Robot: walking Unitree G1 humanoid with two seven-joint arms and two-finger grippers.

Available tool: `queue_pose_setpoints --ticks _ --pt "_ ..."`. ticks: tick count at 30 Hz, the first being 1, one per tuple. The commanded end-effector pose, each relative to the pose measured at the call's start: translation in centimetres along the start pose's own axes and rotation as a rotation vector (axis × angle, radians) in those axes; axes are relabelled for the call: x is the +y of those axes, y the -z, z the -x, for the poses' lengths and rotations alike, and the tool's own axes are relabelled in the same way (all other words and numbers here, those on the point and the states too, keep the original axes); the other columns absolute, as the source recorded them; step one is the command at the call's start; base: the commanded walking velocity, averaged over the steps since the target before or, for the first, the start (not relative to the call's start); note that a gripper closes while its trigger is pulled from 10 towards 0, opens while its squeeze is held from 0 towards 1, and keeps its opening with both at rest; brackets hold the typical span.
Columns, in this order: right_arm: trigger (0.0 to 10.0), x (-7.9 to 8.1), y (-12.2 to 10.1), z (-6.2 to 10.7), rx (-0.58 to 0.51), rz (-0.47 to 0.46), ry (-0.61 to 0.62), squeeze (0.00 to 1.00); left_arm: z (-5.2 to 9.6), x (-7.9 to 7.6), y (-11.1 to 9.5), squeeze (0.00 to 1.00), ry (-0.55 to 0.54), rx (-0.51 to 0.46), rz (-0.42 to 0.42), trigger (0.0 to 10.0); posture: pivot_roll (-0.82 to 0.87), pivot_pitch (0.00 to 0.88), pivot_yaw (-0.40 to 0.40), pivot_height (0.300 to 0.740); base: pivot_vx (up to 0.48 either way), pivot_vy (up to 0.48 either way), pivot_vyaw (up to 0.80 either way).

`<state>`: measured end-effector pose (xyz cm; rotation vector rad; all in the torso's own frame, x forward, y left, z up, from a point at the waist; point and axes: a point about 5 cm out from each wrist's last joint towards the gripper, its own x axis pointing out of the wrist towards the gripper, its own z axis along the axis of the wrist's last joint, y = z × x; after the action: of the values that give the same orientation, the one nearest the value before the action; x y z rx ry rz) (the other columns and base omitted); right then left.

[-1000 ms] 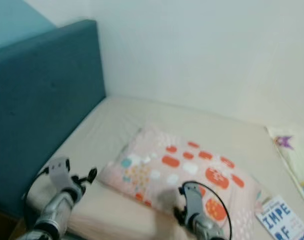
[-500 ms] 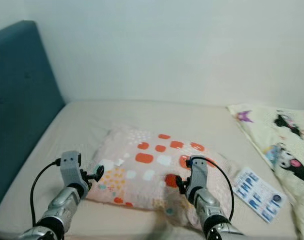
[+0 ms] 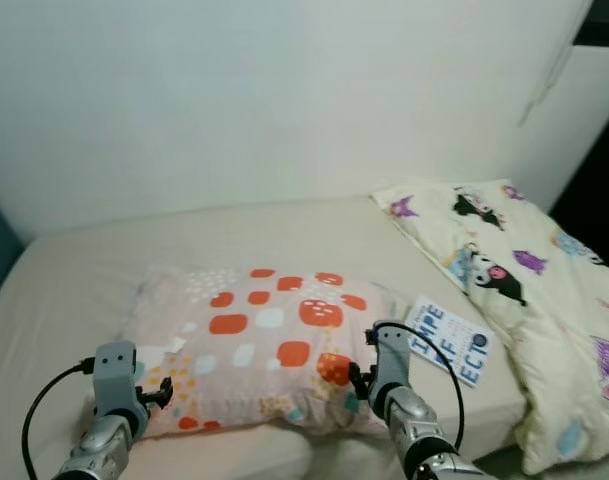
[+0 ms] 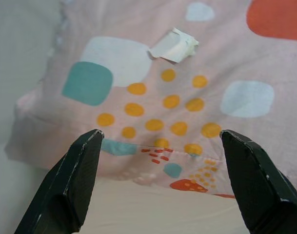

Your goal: Clean up the room

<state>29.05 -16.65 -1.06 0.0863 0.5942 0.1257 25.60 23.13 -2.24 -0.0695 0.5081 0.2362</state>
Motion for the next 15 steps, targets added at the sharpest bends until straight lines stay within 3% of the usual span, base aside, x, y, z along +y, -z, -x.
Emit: queue_pose_setpoints --ticks 1,9,10,15 --pt "10.0 0.5 0.3 0.0 0.008 0.005 -0.010 0.00 0.0 0.8 0.0 0.00 -0.029 0.008 -0.006 10.0 0.01 0.019 -0.075 0.732 0.000 0.000 -0.77" --pt "10.0 0.5 0.3 0.0 0.003 0.017 -0.010 0.00 -0.3 0.7 -1.1 0.00 -0.046 -0.028 0.006 10.0 0.01 0.021 -0.073 0.732 0.000 0.000 -0.78" --pt "10.0 0.4 0.3 0.0 -0.002 0.029 -0.006 0.00 -0.7 0.4 -2.3 0.00 -0.037 -0.070 0.040 10.0 0.01 0.022 -0.070 0.732 0.000 0.000 0.00" --pt "10.0 0.4 0.3 0.0 -0.003 0.033 -0.005 0.00 -1.1 0.0 -3.6 0.00 -0.022 -0.114 0.058 10.0 0.01 0.023 -0.070 0.732 0.000 0.000 0.00"
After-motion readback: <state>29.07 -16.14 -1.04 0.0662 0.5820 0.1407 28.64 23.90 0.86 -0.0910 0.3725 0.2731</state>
